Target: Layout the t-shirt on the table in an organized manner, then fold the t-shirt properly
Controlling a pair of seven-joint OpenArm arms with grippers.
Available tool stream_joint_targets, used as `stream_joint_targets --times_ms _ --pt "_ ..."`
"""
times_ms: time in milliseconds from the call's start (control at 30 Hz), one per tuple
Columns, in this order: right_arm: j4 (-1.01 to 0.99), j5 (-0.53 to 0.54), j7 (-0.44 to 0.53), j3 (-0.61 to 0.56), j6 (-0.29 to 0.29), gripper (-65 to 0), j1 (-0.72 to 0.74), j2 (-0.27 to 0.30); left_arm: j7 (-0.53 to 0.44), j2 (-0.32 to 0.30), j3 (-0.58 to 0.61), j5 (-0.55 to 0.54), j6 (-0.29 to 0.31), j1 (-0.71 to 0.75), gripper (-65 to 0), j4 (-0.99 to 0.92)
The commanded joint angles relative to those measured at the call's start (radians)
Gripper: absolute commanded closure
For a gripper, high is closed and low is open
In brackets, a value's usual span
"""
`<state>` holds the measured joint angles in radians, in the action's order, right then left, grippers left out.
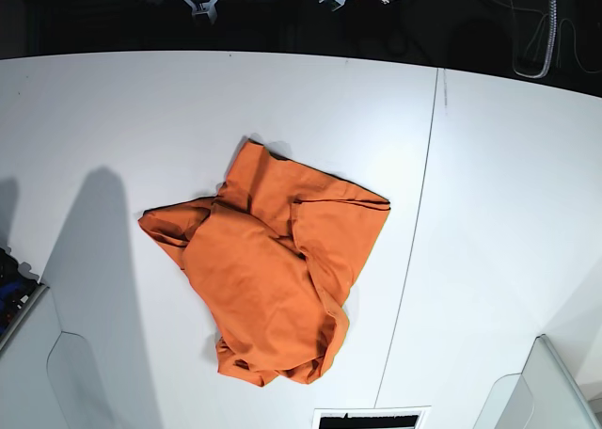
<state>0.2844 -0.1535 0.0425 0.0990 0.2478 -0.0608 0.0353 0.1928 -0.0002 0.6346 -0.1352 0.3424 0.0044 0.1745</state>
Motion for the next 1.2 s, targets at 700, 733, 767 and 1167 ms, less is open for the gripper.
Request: stream_joint_targets --times_ms 700,733,767,1167 --pt "0.006 0.004 0.011 0.003 0.018 -3.8 -0.001 0.001 -0.006 0.003 -0.001 -0.002 0.01 0.012 -7.8 0.037" --pt "0.006 0.004 0.011 0.003 0.019 -3.8 -0.001 0.001 -0.006 0.003 -0.001 -0.002 0.01 0.016 -7.8 0.037" --pt "0.006 0.003 0.011 0.003 0.02 -3.8 -0.002 0.001 -0.006 0.003 -0.001 -0.002 0.01 0.019 -7.8 0.037" --pt "0.262 0.028 0.011 0.003 0.315 -3.8 -0.185 0.079 0.063 -0.024 -0.001 0.067 -0.1 0.227 -7.8 0.368"
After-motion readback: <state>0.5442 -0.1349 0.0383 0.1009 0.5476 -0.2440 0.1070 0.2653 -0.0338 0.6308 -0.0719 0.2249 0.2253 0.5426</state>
